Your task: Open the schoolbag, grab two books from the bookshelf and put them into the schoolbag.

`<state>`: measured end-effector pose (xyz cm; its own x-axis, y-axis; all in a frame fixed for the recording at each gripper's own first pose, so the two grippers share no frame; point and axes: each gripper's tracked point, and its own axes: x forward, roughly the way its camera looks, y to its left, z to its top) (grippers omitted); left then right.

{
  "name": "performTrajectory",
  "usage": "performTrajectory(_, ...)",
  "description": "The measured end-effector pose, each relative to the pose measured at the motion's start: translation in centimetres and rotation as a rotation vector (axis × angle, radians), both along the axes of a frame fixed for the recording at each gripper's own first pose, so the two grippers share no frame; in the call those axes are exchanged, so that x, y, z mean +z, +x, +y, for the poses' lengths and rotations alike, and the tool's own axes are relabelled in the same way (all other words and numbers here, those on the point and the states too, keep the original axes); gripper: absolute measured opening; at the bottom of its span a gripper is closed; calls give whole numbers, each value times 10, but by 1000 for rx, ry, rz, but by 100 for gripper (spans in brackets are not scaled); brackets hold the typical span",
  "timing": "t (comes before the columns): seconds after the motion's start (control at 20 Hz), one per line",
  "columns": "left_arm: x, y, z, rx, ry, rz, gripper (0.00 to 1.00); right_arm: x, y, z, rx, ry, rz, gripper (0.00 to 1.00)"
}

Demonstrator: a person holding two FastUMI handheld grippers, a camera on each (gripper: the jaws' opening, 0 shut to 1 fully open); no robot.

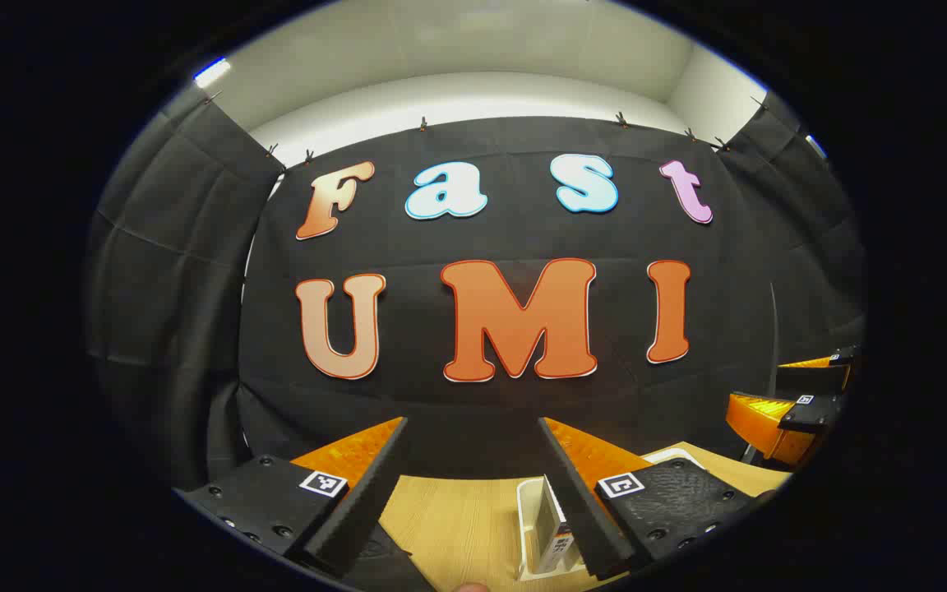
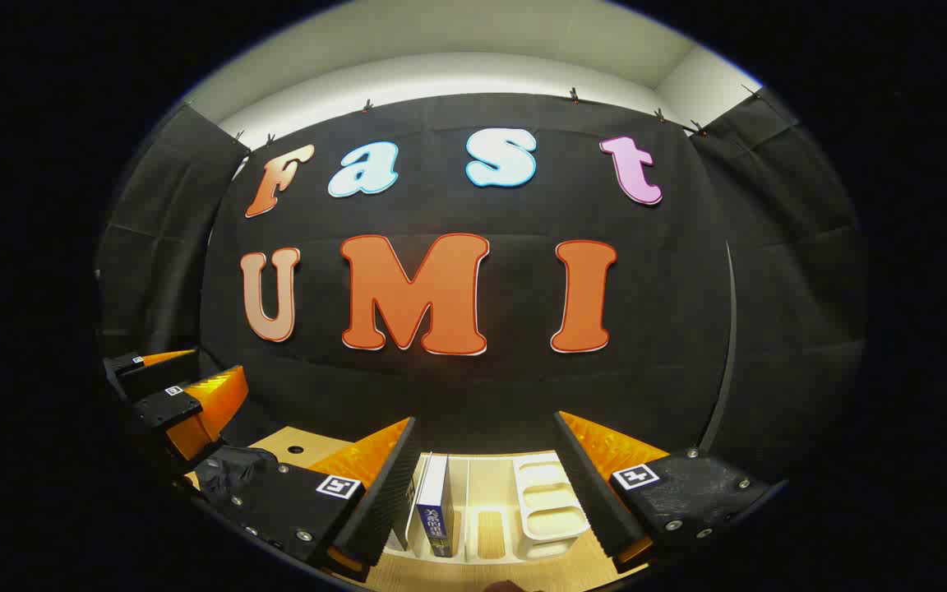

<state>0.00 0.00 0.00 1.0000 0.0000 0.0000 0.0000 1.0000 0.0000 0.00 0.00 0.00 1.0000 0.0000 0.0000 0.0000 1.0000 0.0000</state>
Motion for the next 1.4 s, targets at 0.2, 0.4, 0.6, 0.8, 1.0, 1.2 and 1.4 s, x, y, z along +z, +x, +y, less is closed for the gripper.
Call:
performTrajectory(0.2,-7,4,3,7,-2,19,95,-8,2,2,-6,1,18,95)
performTrajectory(0.4,-10,7,6,11,-4,27,95,-11,4,3,-18,8,26,95)
performTrajectory(0.6,-13,8,11,18,-1,36,95,-16,3,3,-25,11,35,95)
performTrajectory(0.8,-14,8,15,32,2,35,95,-16,2,2,-24,9,36,95)
performTrajectory(1.0,-14,4,22,50,18,37,95,-20,1,4,-21,14,48,95)
performTrajectory(1.2,-15,-2,27,71,31,39,95,-22,-4,7,-13,9,51,95)
performTrajectory(1.4,-16,-6,24,74,35,45,94,-22,-8,6,-13,-1,47,95)
